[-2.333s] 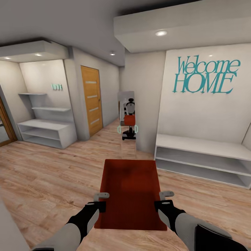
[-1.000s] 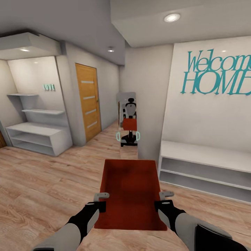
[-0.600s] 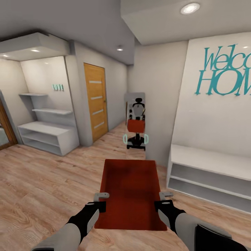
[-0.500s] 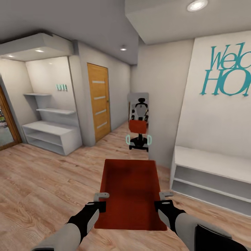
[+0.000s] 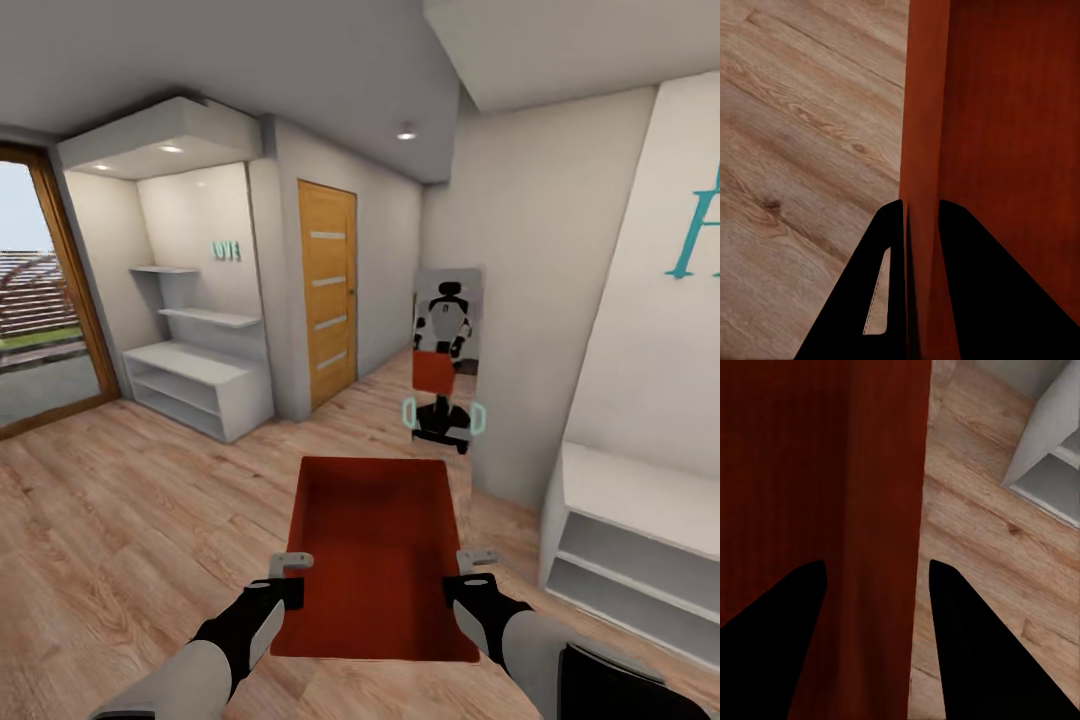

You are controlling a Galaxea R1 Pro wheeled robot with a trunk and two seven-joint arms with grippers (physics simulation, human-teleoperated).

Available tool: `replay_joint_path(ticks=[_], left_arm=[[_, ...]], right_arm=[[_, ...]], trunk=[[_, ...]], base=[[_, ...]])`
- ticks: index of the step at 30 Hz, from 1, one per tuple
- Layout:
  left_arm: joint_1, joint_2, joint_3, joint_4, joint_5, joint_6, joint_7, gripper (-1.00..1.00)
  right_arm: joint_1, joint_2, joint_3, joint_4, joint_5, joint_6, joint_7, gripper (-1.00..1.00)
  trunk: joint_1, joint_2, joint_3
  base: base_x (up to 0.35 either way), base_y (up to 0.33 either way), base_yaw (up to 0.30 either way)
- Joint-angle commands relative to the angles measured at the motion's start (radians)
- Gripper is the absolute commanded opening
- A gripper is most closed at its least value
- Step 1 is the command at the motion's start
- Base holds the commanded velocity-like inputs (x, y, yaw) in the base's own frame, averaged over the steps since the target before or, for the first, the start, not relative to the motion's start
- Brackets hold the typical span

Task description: Move the two storage containers from the living room to the garage. In the garage, place one container on the floor and stack the other container on top of it (either order is fine).

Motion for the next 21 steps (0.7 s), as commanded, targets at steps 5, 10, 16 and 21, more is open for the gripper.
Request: replay_joint_path(ticks=[5, 10, 16, 21], left_arm=[[0.001, 0.007, -0.002, 0.009, -0.006, 0.005, 0.002, -1.00], [0.001, 0.006, -0.002, 0.009, -0.006, 0.005, 0.002, -1.00], [0.001, 0.006, -0.002, 0.009, -0.007, 0.005, 0.002, -1.00], [0.001, 0.006, -0.003, 0.009, -0.007, 0.005, 0.002, -1.00]], right_arm=[[-0.001, -0.007, -0.027, 0.001, 0.005, -0.019, 0.001, -1.00], [-0.001, -0.007, -0.027, 0.001, 0.005, -0.019, 0.001, -1.00], [-0.001, -0.007, -0.027, 0.001, 0.005, -0.019, 0.001, -1.00], [-0.001, -0.007, -0.027, 0.001, 0.005, -0.019, 0.001, -1.00]], trunk=[[0.001, -0.001, 0.000], [0.001, -0.001, 0.000], [0.001, -0.001, 0.000], [0.001, -0.001, 0.000]], base=[[0.322, 0.000, 0.269], [0.323, 0.000, 0.269], [0.323, 0.000, 0.269], [0.323, 0.000, 0.269]])
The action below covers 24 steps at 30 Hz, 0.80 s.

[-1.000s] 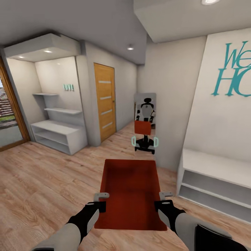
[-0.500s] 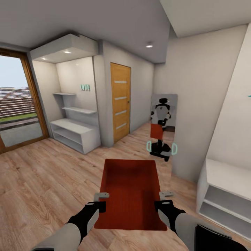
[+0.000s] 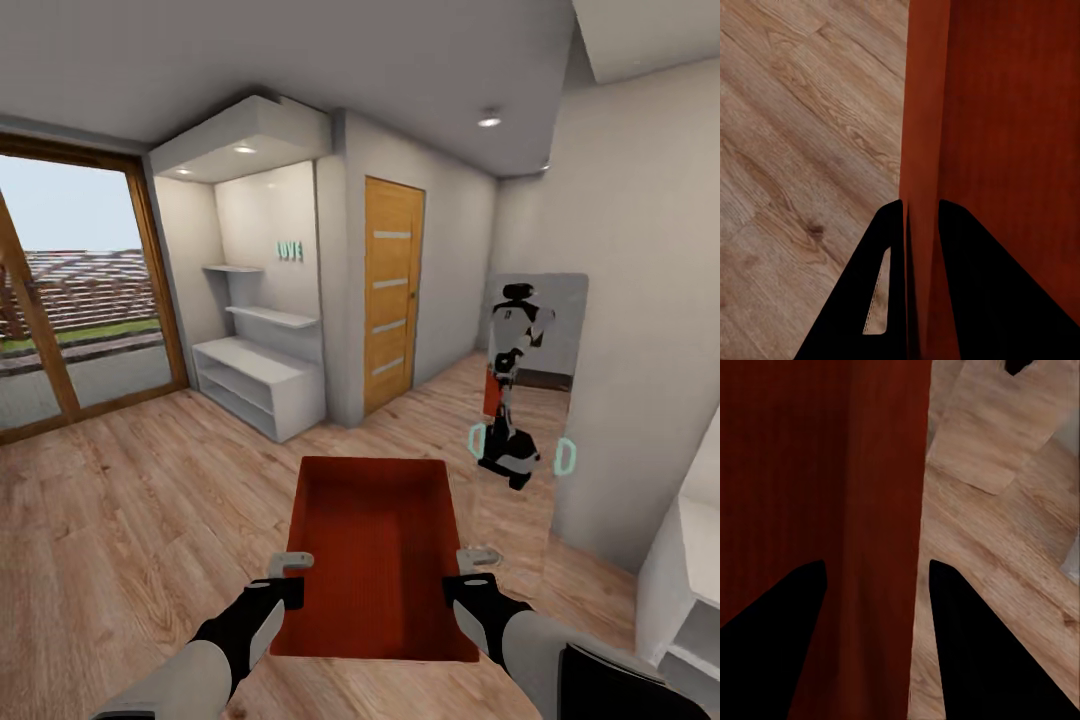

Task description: Move the two storage containers from the living room to the garage. In the garage, place one container on the floor and stack the other container on top of it (either order is fine).

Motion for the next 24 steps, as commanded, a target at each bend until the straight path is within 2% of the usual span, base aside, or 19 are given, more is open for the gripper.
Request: replay_joint_path(ticks=[1, 10, 24], left_arm=[[0.001, 0.007, -0.002, 0.011, -0.006, 0.005, 0.002, -1.00], [0.001, 0.007, -0.002, 0.011, -0.006, 0.006, 0.002, -1.00], [0.001, 0.007, -0.002, 0.011, -0.006, 0.005, 0.002, -1.00]], right_arm=[[-0.001, -0.007, -0.026, 0.001, 0.005, -0.017, 0.001, -1.00], [-0.001, -0.007, -0.026, 0.001, 0.005, -0.017, 0.001, -1.00], [-0.001, -0.007, -0.026, 0.001, 0.005, -0.017, 0.001, -1.00]], trunk=[[0.001, -0.001, 0.000], [0.001, -0.001, 0.000], [0.001, -0.001, 0.000]], base=[[0.323, 0.000, 0.269], [0.323, 0.000, 0.242], [0.323, 0.000, 0.015]])
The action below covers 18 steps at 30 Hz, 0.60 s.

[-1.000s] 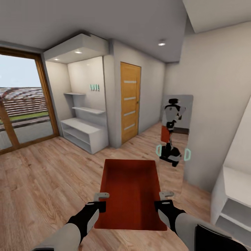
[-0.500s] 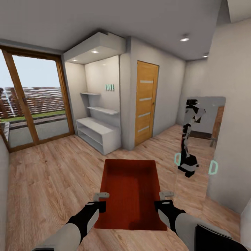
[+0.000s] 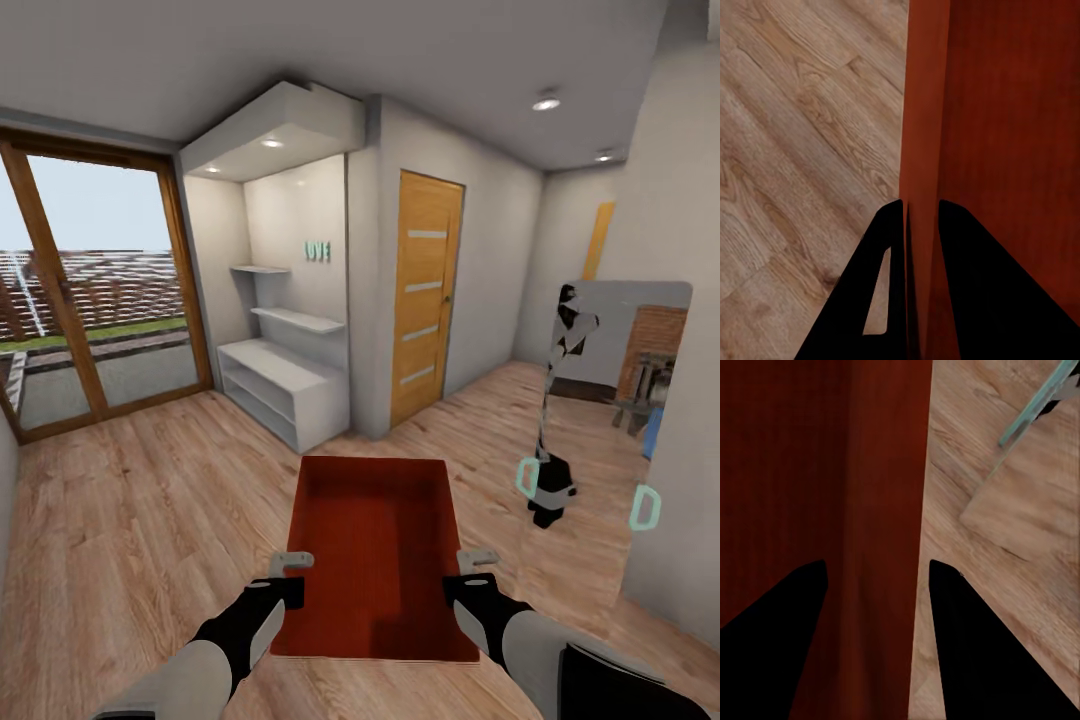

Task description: Move the two storage containers from the living room to the garage. In the garage, place one container on the floor and stack the other container on top of it (either order is fine).

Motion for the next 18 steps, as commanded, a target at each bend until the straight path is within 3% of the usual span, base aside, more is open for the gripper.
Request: replay_joint_path(ticks=[1, 18], left_arm=[[0.001, 0.008, -0.004, 0.012, -0.003, 0.005, 0.002, -1.00], [0.001, 0.008, -0.004, 0.012, -0.003, 0.005, 0.002, -1.00]], right_arm=[[-0.001, -0.006, -0.026, 0.000, 0.006, -0.016, -0.001, -1.00], [-0.001, -0.006, -0.026, 0.000, 0.006, -0.016, -0.001, -1.00]], trunk=[[0.001, -0.001, 0.000], [0.001, -0.001, 0.000]], base=[[0.323, 0.000, 0.000], [0.323, 0.000, 0.000]])
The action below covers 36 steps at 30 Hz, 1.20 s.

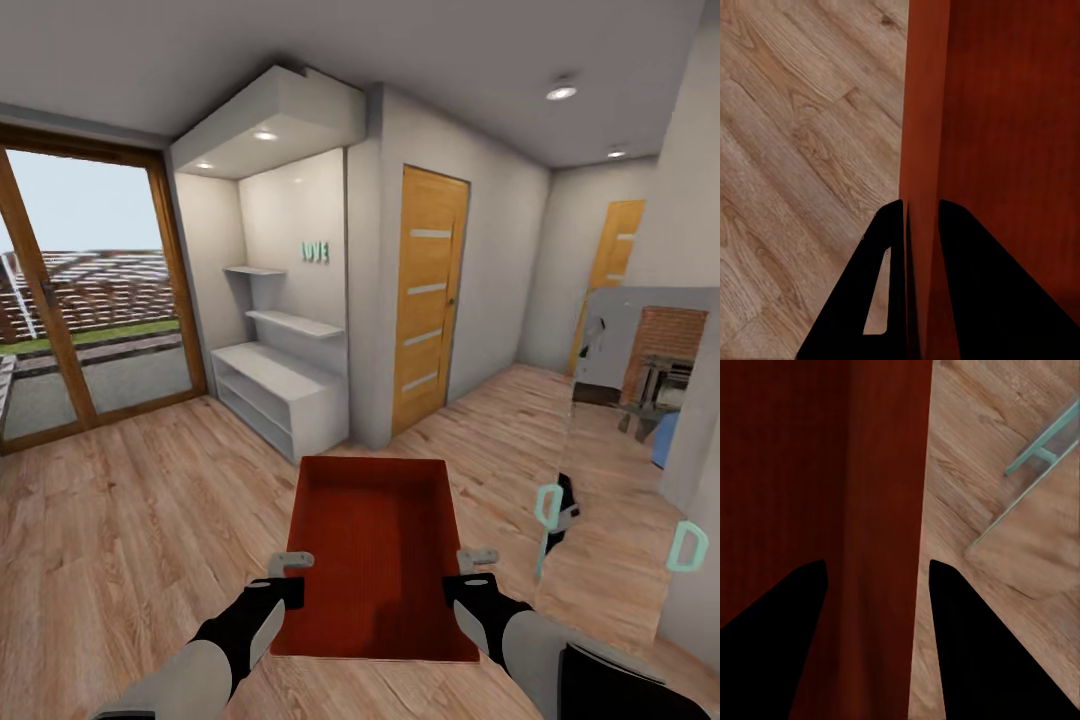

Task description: Move the two storage containers from the living room to the garage. In the garage, place one container on the floor and stack the other container on top of it (either order is fine).

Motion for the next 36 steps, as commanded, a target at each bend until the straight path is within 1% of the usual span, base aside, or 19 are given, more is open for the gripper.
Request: replay_joint_path(ticks=[1, 36], left_arm=[[0.001, 0.008, -0.004, 0.012, -0.003, 0.005, 0.002, -1.00], [0.001, 0.008, -0.004, 0.012, -0.003, 0.005, 0.002, -1.00]], right_arm=[[-0.001, -0.006, -0.026, 0.000, 0.006, -0.015, -0.001, -1.00], [-0.001, -0.006, -0.026, 0.000, 0.006, -0.015, -0.001, -1.00]], trunk=[[0.001, -0.001, 0.000], [0.001, -0.001, 0.000]], base=[[0.323, 0.000, 0.000], [0.323, 0.000, 0.000]])
